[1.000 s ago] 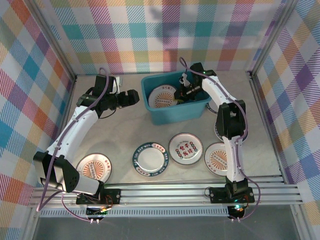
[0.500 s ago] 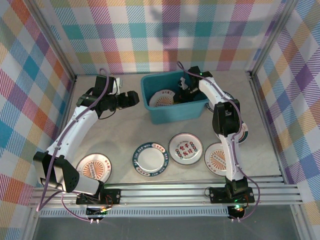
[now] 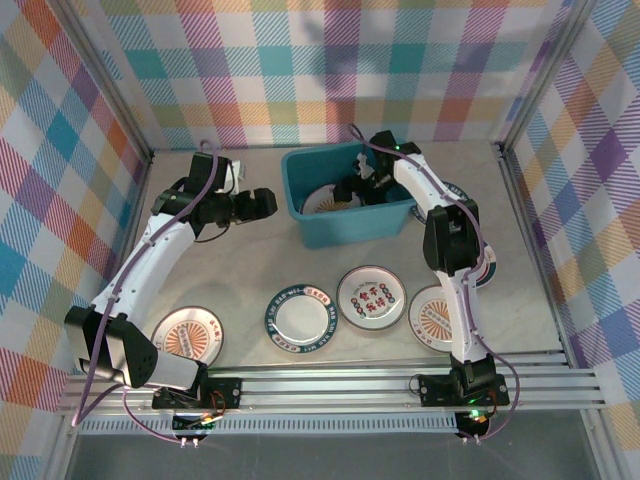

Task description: Place the plates into the plastic bin on the countertop

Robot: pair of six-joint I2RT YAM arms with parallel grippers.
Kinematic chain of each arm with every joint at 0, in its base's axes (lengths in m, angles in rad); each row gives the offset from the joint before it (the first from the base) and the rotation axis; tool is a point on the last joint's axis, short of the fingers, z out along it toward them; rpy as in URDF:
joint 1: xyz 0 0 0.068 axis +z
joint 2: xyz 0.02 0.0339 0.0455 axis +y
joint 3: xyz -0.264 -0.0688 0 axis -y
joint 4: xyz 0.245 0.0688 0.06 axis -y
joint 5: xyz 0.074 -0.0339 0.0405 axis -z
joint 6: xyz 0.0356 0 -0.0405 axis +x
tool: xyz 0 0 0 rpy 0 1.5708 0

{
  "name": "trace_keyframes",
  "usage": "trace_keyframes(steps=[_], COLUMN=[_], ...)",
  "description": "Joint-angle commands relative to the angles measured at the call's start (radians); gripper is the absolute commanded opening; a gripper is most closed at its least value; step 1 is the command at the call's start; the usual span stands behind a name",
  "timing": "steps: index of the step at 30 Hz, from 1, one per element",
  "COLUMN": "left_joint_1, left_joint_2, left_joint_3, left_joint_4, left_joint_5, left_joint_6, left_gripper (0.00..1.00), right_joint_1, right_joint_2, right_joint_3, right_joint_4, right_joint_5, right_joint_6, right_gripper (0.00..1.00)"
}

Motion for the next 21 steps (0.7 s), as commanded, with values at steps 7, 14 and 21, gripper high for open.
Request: trace_keyframes(steps=[7, 14, 21], left_joint_1=[0.013, -0.024, -0.114], left_joint_2=[0.012, 0.059, 0.054], left_joint_3=[-0.065, -0.234, -0.319], left_joint_4=[-0.193, -0.209, -0.151], left_joint_5=[0.000, 0.081, 0.054], left_joint_6=[0.118, 0.100, 0.069], left_gripper=[0.86, 0.82, 0.81], right_joint_1=[0.022, 0.029, 0.032], right_joint_2=[-0.273, -0.503, -0.749], right_joint_3=[-0.079, -0.274, -0.589], right_joint_4=[0.089, 0.209, 0.370], right_joint_5=[0.112, 0.149, 0.154], right_joint_6=[0.008, 0.039, 0.085], right_gripper=[0.99, 0.99, 0.99])
